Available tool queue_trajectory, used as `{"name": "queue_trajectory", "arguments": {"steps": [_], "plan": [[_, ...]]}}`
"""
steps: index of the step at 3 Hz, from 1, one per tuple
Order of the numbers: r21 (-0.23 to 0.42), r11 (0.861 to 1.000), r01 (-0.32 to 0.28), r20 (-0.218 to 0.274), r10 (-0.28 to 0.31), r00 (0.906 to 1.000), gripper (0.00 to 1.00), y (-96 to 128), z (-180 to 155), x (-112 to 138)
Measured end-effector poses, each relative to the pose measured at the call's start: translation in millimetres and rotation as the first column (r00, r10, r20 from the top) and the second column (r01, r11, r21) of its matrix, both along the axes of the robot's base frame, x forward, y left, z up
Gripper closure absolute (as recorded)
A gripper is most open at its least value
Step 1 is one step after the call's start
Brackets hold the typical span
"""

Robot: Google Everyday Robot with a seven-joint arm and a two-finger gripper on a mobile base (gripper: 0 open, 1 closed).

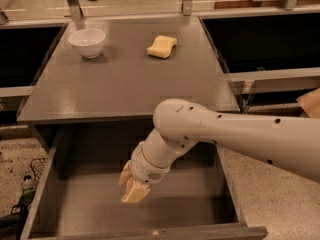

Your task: Pick orange from top drawer and place on counter

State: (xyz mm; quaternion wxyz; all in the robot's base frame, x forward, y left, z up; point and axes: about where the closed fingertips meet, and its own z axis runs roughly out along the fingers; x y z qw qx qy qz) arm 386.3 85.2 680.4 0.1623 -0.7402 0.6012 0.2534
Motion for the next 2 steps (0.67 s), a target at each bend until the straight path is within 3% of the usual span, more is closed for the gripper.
{"name": "queue_trajectory", "arguments": {"steps": [1, 2], "plan": [[-0.039, 0.999, 0.011, 0.066, -0.008, 0.9978, 1.0, -7.9, 44.6, -3.2], [-0.039, 0.999, 0.012, 0.065, -0.01, 0.9978, 1.0, -8.1, 44.6, -2.7]]}}
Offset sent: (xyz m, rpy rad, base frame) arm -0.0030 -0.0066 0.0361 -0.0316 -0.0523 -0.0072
